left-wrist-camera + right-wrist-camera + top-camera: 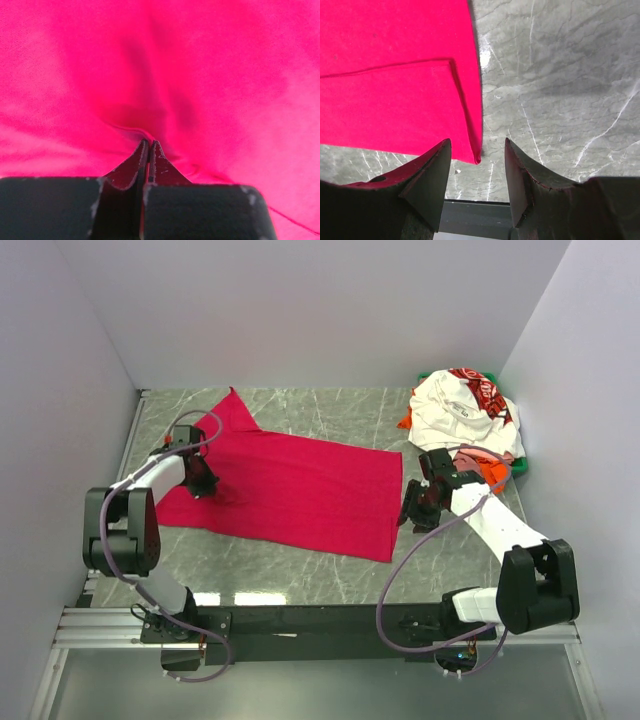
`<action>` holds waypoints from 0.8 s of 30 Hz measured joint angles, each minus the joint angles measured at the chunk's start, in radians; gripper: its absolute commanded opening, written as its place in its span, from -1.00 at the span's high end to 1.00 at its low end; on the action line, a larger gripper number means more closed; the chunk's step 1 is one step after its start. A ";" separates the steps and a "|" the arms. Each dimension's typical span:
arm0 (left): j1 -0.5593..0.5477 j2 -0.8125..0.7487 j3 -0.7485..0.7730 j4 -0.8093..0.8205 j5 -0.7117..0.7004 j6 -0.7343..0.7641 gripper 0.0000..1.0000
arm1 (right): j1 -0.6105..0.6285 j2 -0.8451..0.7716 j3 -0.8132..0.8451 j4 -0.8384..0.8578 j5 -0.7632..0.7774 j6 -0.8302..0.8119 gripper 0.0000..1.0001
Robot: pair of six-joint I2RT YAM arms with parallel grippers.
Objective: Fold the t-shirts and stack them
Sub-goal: Fold the tshirt
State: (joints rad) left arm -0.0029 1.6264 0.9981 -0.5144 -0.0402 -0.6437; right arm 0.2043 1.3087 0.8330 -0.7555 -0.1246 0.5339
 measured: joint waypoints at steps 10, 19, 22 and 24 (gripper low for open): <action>-0.089 0.140 0.159 0.023 0.019 0.000 0.99 | -0.032 0.023 0.029 -0.008 0.003 -0.015 -0.08; -0.115 0.238 0.270 0.016 0.021 0.000 0.99 | -0.059 0.074 0.075 -0.017 0.007 -0.039 -0.08; -0.124 0.267 0.301 0.013 0.023 -0.002 0.99 | -0.068 0.092 0.087 -0.019 0.008 -0.050 -0.08; -0.131 0.285 0.319 0.007 0.026 -0.003 0.99 | -0.072 0.095 0.092 -0.021 0.008 -0.054 -0.08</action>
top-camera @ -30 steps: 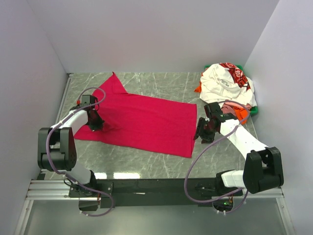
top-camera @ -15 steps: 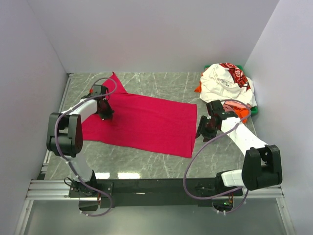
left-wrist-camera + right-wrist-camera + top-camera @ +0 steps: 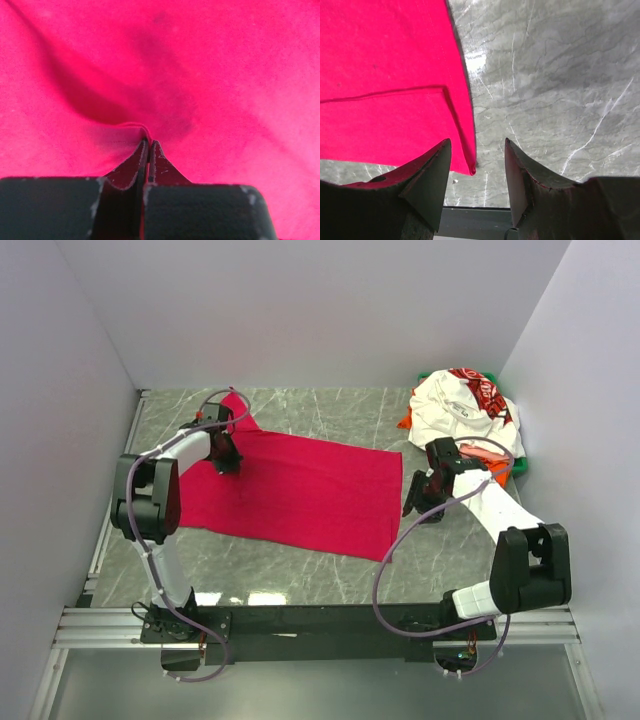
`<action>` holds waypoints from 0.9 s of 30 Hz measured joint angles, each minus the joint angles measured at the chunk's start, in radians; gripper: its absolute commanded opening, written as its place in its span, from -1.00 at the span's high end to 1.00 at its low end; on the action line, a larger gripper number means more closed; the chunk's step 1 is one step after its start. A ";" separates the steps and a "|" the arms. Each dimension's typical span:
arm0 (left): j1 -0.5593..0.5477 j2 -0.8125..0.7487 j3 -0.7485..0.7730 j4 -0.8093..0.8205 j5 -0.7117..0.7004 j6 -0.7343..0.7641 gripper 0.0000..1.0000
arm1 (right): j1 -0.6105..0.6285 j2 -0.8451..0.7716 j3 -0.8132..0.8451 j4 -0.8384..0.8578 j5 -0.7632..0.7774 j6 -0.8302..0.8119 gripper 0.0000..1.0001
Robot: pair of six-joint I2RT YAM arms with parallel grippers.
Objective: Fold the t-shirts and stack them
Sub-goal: Fold the tshirt
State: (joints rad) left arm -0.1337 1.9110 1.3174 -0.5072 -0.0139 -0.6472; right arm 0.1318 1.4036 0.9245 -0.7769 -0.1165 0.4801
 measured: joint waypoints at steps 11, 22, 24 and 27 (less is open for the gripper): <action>-0.027 0.037 0.049 -0.023 0.018 -0.003 -0.19 | -0.008 0.040 0.052 -0.007 -0.005 -0.017 -0.08; 0.002 -0.019 0.103 -0.055 0.019 -0.001 -0.47 | -0.004 0.067 0.146 0.013 -0.067 -0.082 -0.08; 0.037 -0.048 0.087 -0.039 0.029 -0.001 -0.48 | 0.004 0.090 0.171 0.022 -0.078 -0.092 -0.07; 0.100 -0.078 0.035 -0.004 0.048 -0.001 -0.51 | 0.027 0.141 0.201 0.039 -0.091 -0.104 -0.06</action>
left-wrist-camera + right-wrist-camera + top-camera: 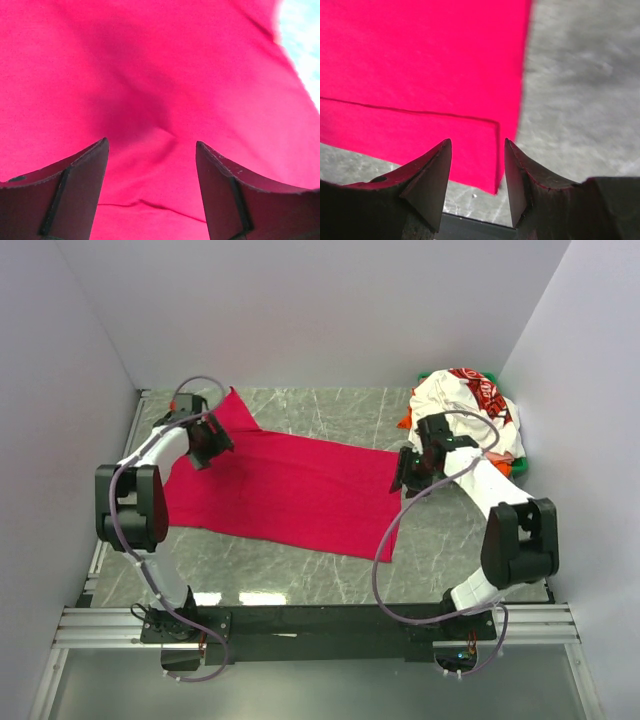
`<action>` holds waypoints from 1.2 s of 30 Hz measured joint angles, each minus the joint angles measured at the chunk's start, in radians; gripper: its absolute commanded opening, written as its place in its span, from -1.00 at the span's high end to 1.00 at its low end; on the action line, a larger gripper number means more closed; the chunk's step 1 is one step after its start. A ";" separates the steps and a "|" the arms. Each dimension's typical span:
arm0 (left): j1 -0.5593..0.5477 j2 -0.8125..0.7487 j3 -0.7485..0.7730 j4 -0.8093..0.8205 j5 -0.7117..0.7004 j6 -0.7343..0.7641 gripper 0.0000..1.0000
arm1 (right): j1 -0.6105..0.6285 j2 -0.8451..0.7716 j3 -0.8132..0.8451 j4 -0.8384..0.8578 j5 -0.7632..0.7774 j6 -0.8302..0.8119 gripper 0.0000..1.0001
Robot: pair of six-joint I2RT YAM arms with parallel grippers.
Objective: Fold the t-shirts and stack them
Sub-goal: Fold the tshirt
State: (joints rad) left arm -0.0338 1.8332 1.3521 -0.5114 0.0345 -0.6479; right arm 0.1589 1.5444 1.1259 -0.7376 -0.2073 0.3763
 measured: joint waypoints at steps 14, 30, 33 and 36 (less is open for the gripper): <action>0.203 -0.010 -0.223 0.165 0.172 -0.009 -0.50 | 0.157 0.245 0.048 0.133 -0.080 0.008 -0.03; 0.268 -0.119 -0.437 0.393 0.256 -0.002 -0.51 | 0.149 0.273 -0.028 0.219 -0.137 0.075 -0.01; 0.276 -0.155 -0.483 0.411 0.251 -0.001 -0.51 | 0.148 0.244 -0.071 0.262 -0.137 0.085 -0.01; 0.286 -0.202 -0.541 0.431 0.245 -0.001 -0.51 | 0.148 0.204 -0.129 0.313 -0.145 0.104 -0.01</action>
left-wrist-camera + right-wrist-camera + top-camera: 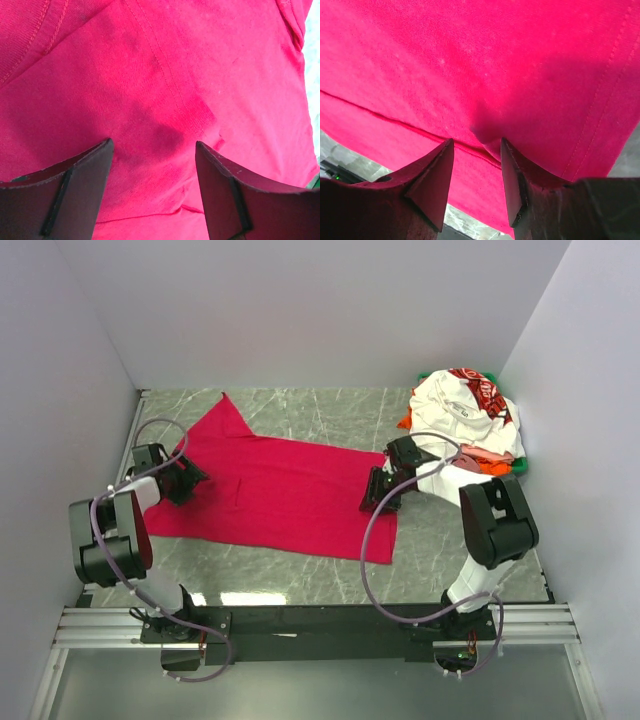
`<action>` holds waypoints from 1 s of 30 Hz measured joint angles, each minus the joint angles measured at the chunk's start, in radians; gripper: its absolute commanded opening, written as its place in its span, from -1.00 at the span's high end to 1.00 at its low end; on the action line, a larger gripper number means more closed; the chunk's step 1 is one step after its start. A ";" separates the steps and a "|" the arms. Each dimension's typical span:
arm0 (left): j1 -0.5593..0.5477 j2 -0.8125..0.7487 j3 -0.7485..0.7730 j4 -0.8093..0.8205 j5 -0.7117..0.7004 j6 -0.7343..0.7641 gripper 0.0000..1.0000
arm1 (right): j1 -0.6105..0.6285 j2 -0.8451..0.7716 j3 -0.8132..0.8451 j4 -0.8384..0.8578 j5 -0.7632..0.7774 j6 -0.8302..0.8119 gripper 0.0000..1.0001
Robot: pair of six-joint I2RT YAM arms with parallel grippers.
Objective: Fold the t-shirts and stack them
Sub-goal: Fold the tshirt
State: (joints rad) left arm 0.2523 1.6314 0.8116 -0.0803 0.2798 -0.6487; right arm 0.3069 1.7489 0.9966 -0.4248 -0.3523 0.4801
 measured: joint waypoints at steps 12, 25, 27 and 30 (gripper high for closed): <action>0.009 -0.171 -0.148 -0.035 -0.077 -0.047 -0.54 | 0.001 -0.198 -0.250 0.117 -0.023 0.090 -0.01; 0.010 -0.365 -0.242 -0.208 -0.144 -0.123 -0.55 | 0.025 -0.343 -0.334 0.002 0.048 0.132 -0.04; 0.011 -0.394 -0.240 -0.257 -0.150 -0.124 -0.60 | 0.025 -0.369 -0.326 -0.063 0.080 0.129 -0.06; 0.011 -0.433 -0.214 -0.322 -0.154 -0.124 -0.64 | 0.024 -0.401 -0.268 -0.155 0.129 0.121 -0.10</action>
State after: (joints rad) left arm 0.2634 1.1984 0.5976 -0.4026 0.1261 -0.7723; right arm 0.3313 1.3476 0.7288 -0.5800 -0.2237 0.6010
